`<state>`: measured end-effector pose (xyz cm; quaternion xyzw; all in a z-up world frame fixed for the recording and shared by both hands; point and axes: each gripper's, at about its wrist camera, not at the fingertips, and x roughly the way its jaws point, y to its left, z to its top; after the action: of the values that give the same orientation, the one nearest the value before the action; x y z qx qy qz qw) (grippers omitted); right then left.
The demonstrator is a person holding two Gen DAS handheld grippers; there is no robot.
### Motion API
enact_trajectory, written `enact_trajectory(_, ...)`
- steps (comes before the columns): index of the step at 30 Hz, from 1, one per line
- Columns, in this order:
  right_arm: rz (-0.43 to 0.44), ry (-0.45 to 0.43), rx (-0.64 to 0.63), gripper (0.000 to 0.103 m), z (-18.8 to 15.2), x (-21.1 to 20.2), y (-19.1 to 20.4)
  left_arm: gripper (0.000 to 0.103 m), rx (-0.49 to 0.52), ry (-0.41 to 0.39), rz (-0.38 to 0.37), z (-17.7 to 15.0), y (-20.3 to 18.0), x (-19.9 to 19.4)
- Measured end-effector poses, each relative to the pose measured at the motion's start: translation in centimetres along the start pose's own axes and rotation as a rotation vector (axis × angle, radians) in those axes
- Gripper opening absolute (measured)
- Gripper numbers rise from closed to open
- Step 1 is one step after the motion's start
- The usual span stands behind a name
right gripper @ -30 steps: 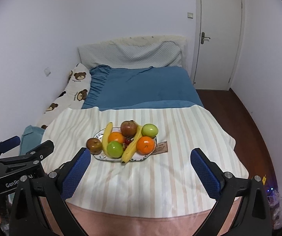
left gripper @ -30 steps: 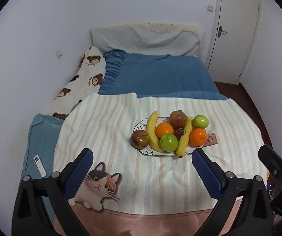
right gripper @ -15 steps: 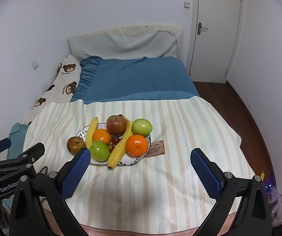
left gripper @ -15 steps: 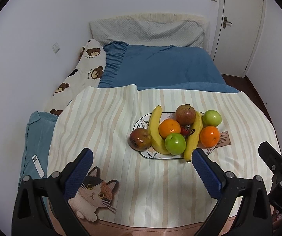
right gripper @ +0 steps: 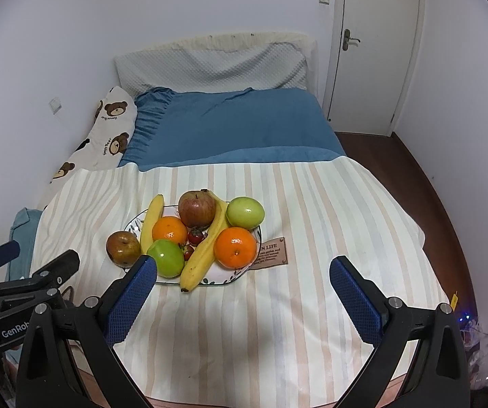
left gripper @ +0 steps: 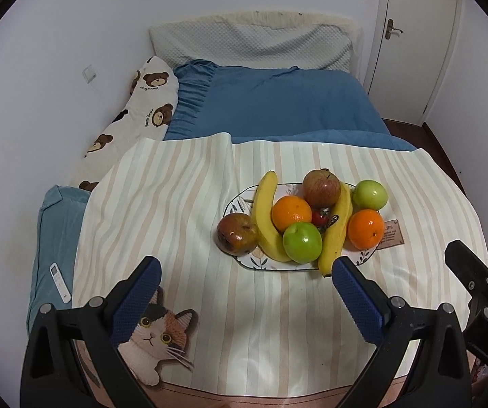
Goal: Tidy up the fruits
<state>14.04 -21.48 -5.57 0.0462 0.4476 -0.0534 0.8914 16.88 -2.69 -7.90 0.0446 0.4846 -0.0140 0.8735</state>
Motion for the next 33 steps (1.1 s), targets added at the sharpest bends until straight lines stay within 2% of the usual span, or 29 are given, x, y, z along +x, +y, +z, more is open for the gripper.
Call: enact_trajectory(33,-0.020,-0.007,0.019,0.103,0.0,-0.4,-0.3,0.103,-0.009,-0.028,0.001,0.1,0.1,-0.8)
